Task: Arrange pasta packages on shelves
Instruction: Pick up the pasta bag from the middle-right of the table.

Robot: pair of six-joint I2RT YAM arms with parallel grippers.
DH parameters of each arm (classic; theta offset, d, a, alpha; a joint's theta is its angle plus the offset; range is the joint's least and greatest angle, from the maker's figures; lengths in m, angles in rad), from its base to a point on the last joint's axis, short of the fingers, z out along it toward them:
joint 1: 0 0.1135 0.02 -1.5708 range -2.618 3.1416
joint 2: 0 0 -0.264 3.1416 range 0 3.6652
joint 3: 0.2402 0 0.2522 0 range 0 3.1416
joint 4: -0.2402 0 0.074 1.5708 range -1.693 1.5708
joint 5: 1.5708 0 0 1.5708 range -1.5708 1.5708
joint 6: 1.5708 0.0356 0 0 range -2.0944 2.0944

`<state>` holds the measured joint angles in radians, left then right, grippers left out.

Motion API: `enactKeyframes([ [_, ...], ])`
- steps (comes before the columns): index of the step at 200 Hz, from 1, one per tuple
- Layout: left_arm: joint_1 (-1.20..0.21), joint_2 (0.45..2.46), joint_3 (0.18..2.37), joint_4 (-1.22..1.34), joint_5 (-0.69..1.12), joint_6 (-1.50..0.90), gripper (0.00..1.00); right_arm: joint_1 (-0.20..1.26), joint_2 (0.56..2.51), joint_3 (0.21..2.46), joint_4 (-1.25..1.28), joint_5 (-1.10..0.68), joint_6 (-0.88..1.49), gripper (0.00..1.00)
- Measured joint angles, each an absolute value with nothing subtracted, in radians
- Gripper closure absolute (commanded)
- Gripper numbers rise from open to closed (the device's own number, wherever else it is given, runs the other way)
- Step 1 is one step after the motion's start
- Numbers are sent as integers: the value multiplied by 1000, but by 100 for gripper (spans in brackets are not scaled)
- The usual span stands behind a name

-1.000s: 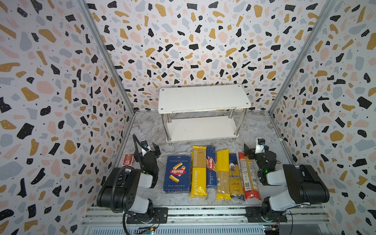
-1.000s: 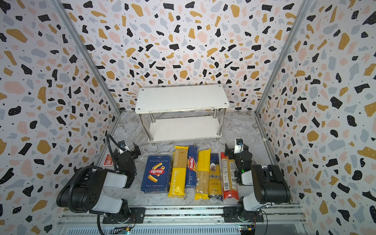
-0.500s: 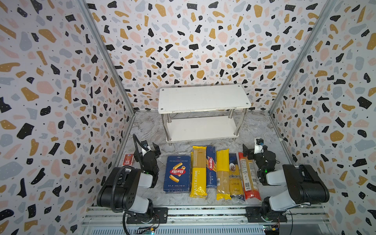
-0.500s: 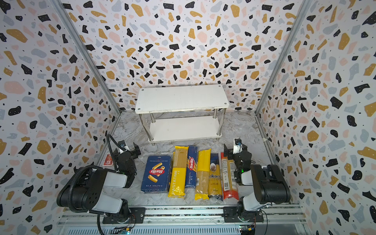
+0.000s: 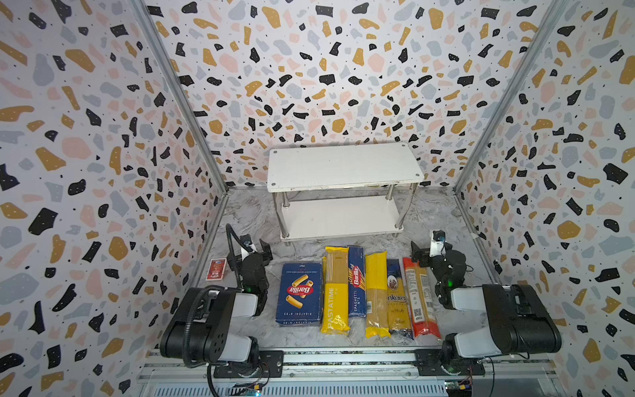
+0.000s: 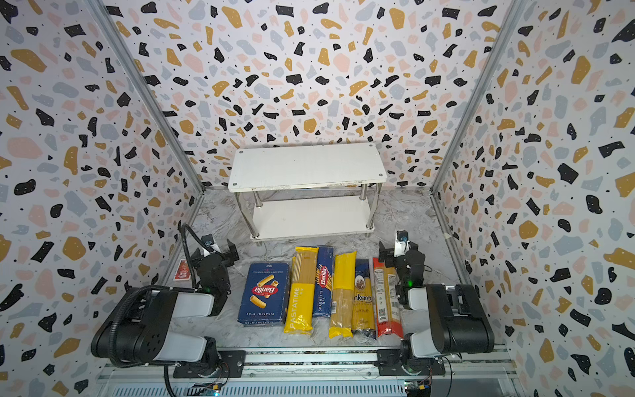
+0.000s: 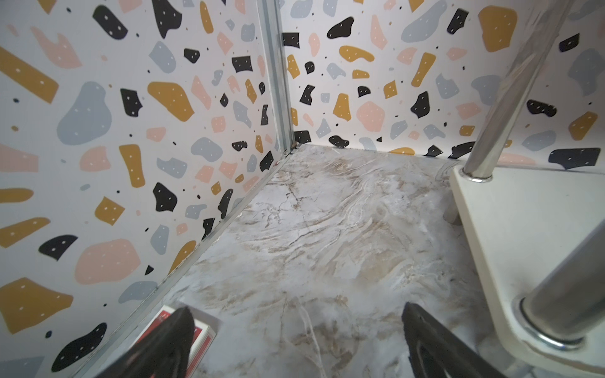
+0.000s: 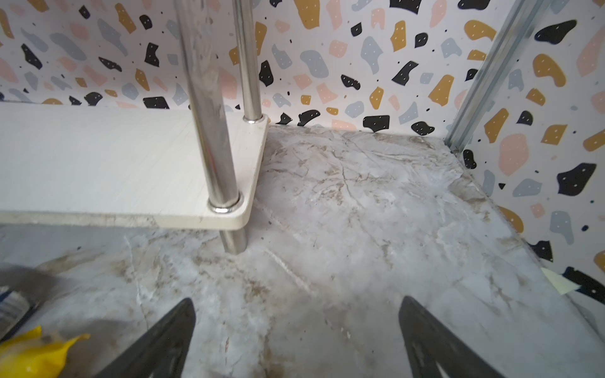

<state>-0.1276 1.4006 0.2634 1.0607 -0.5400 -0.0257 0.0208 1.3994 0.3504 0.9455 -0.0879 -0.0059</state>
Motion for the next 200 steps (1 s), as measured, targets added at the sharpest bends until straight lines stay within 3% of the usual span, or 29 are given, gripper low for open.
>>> enactKeyframes([
  [27,-182,1365,337,979,-561,9,1,55,1335,518,781,19,3,1],
  [71,-273,1341,413,807,-663,6,1,146,1290,612,526,286,151,1],
  [124,-380,1284,494,665,-773,-100,1,200,1305,850,89,401,341,1],
  [200,-552,1188,752,241,-878,-277,0,276,1249,873,-232,422,442,0],
])
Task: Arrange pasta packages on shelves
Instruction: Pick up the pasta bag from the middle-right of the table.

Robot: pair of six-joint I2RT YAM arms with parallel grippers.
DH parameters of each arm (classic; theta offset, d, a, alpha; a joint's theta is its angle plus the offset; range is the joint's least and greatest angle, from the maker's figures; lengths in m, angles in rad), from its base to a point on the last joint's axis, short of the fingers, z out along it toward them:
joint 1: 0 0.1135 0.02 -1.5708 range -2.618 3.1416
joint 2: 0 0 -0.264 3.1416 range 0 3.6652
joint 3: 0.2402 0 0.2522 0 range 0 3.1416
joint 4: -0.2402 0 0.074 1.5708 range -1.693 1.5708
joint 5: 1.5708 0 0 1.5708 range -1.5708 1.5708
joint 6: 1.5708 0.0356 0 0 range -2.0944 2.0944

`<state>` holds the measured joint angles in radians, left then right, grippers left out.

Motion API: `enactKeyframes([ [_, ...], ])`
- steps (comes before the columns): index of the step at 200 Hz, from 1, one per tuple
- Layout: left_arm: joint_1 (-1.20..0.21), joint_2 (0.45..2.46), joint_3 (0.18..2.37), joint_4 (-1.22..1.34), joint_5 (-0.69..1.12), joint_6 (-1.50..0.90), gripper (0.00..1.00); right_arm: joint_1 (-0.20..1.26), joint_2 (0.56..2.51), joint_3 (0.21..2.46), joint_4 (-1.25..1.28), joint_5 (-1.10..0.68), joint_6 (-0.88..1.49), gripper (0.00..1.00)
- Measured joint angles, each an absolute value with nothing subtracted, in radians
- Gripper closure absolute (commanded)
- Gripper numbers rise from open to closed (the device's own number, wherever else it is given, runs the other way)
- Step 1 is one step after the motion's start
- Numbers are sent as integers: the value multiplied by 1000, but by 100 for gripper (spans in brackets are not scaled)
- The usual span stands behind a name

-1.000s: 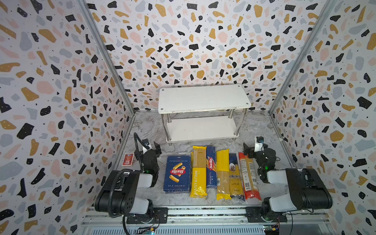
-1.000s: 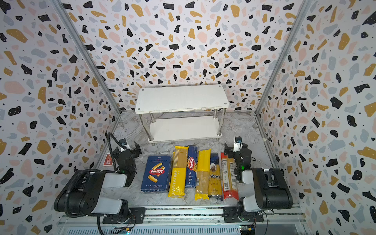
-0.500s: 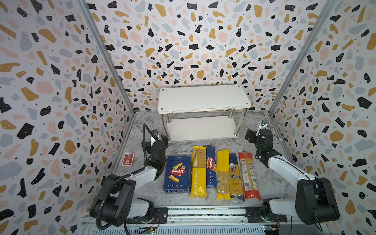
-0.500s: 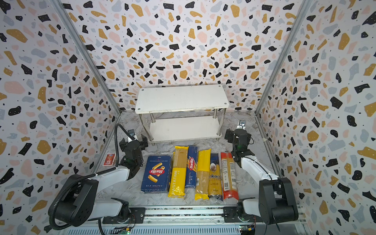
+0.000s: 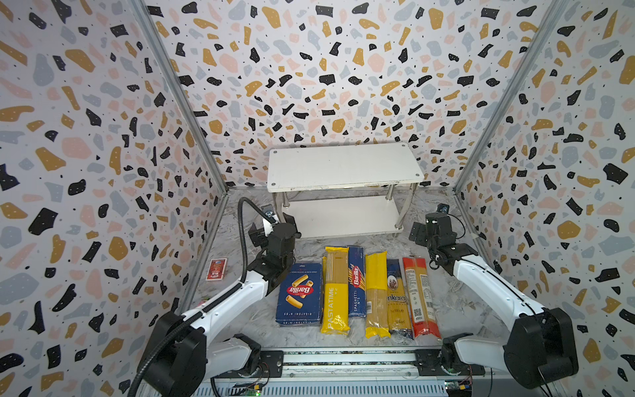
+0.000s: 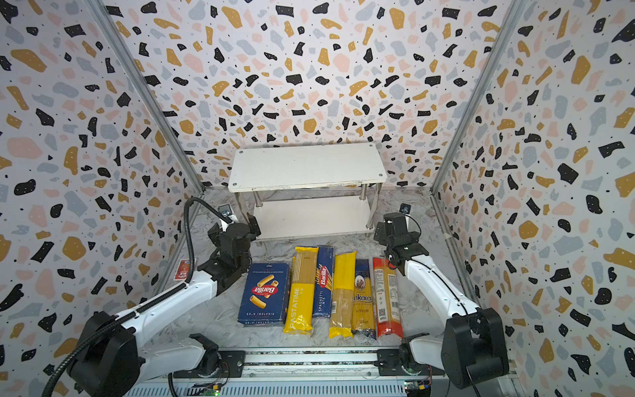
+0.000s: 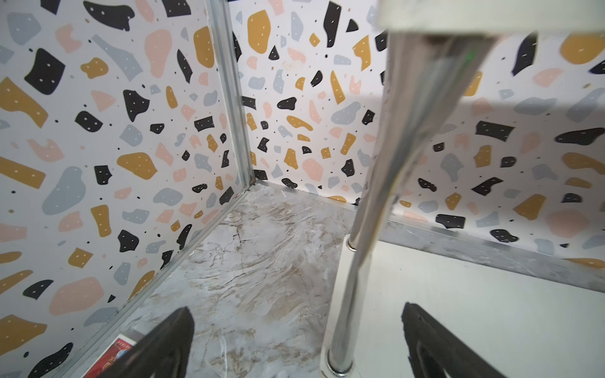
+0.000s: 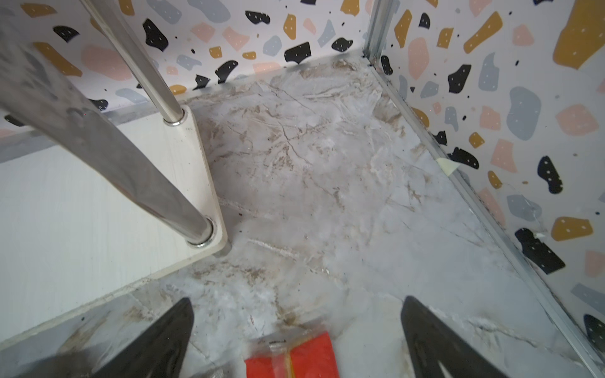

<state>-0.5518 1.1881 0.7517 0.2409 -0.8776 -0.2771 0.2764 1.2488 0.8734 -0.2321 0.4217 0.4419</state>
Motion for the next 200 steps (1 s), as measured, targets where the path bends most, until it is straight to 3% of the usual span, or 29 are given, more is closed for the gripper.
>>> enactKeyframes([
  [52,-794,1108,767,75,-856,-330,1,379,1243,907,-475,401,548,1],
  [142,-947,1061,804,-164,-743,-531,1,393,1166,839,-683,290,677,1],
  [200,-1104,1185,975,-275,-687,-551,0,416,1174,749,-765,214,725,1],
])
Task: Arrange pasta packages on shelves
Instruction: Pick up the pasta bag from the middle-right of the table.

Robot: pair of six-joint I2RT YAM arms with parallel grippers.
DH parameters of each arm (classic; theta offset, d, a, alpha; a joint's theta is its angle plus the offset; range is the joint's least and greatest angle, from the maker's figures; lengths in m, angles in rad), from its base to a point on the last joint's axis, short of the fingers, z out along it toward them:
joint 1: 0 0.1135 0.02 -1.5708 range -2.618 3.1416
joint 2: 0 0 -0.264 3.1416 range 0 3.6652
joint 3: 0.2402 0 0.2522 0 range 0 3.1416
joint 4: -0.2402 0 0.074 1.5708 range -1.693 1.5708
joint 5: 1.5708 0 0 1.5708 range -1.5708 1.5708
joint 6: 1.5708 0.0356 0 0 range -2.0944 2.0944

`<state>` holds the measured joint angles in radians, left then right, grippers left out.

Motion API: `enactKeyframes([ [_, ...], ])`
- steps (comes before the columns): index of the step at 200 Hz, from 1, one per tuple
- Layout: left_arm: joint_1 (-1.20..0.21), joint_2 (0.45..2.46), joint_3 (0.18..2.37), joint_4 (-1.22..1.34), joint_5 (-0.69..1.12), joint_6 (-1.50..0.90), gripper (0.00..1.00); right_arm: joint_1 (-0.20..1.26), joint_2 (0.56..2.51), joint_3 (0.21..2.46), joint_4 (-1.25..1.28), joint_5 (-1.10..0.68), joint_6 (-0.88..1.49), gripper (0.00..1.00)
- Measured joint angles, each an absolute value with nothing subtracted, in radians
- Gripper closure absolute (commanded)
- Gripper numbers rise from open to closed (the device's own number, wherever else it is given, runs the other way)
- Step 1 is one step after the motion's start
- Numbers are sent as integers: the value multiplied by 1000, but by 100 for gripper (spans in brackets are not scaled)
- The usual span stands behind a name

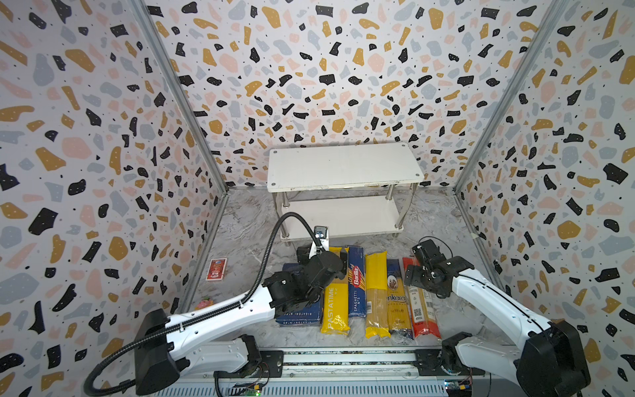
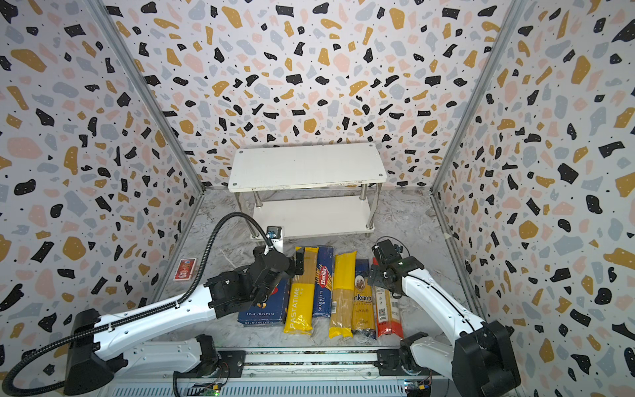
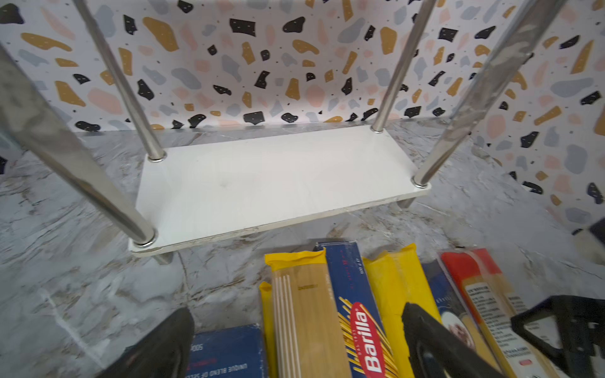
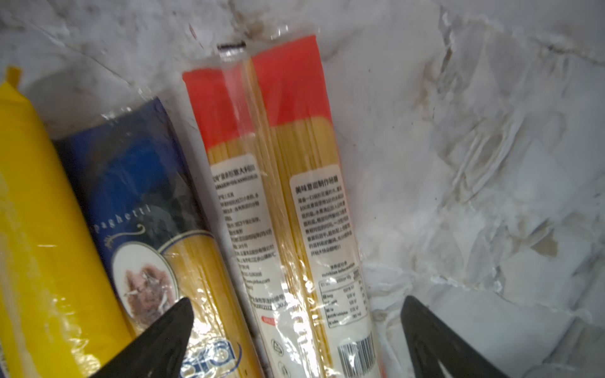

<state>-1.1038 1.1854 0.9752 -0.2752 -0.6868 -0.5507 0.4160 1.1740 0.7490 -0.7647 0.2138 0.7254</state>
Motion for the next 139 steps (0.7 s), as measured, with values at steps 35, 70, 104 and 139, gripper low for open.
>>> enactKeyframes([
  [35,-1168,1206,1034,-321,-574,-545,1,423,1263,759,-789,207,733,1],
  [70,-1176,1170,1035,-340,-504,-543,1,423,1320,759,-809,178,736,1],
  [104,-1176,1127,1035,-340,-503,-539,1,409,1359,759,-819,149,724,1],
  [139,-1176,1129,1034,-340,-502,-538,1,376,1410,759,-809,129,707,1],
])
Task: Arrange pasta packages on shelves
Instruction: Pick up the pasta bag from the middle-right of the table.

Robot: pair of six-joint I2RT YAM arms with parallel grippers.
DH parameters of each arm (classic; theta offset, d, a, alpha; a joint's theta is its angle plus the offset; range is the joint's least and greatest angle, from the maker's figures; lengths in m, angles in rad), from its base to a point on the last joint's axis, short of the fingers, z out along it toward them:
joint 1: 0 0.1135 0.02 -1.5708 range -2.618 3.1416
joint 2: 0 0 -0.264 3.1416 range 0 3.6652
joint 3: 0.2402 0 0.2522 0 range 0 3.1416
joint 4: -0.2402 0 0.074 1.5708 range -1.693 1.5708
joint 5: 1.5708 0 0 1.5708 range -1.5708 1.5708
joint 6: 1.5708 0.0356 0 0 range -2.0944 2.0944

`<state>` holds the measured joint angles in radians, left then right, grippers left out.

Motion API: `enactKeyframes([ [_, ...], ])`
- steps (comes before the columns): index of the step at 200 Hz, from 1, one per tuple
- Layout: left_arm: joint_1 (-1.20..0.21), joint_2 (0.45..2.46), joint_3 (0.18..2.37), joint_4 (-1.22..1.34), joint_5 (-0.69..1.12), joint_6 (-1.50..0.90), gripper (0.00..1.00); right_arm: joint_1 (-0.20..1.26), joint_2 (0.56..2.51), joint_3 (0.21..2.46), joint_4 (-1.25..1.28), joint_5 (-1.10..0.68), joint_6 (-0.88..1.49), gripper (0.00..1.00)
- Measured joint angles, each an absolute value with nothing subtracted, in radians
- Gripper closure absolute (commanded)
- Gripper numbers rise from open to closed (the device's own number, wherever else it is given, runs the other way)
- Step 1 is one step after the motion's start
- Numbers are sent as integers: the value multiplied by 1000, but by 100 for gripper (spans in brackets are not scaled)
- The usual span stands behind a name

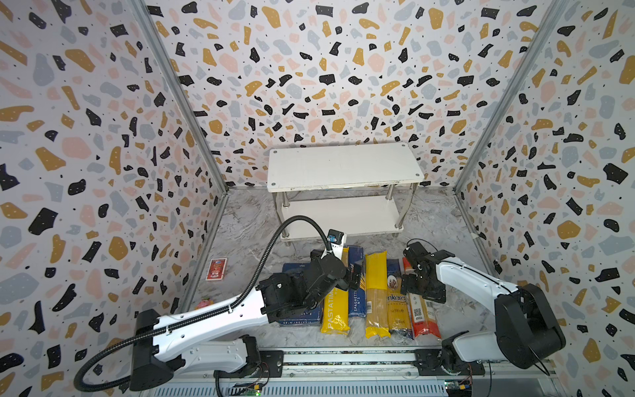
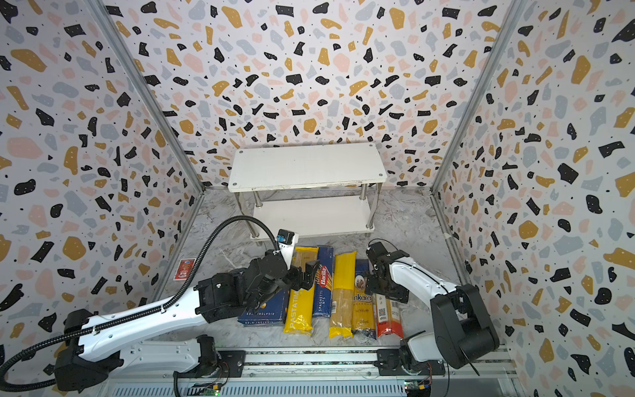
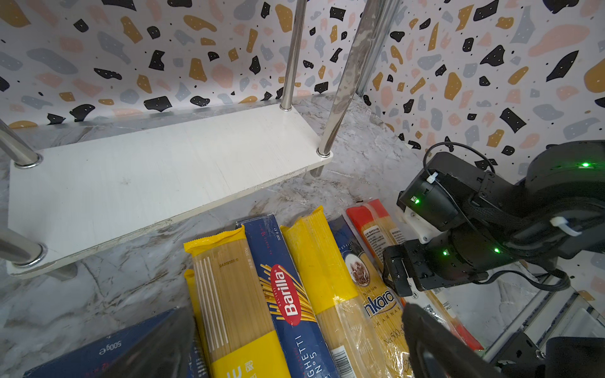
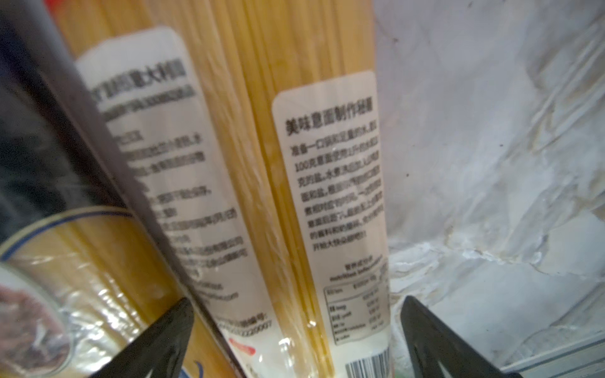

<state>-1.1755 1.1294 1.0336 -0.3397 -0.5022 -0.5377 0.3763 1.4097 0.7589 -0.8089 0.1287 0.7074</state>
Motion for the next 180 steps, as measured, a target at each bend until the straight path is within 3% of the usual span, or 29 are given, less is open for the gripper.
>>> enactKeyframes([
  [70,-1176,1129,1014,-345,-499,-537,0,327,1452,758,-748,96,674,0],
  [100,-1176,1133,1020,-379,-466,-537,1,327,1452,754,-732,85,666,5],
  [132,-1176,1182,1064,-412,-351,-534,0,327,1447,742,-709,59,664,14],
  [180,-1176,1234,1061,-445,-118,-494,1,329,1422,711,-667,39,673,19],
])
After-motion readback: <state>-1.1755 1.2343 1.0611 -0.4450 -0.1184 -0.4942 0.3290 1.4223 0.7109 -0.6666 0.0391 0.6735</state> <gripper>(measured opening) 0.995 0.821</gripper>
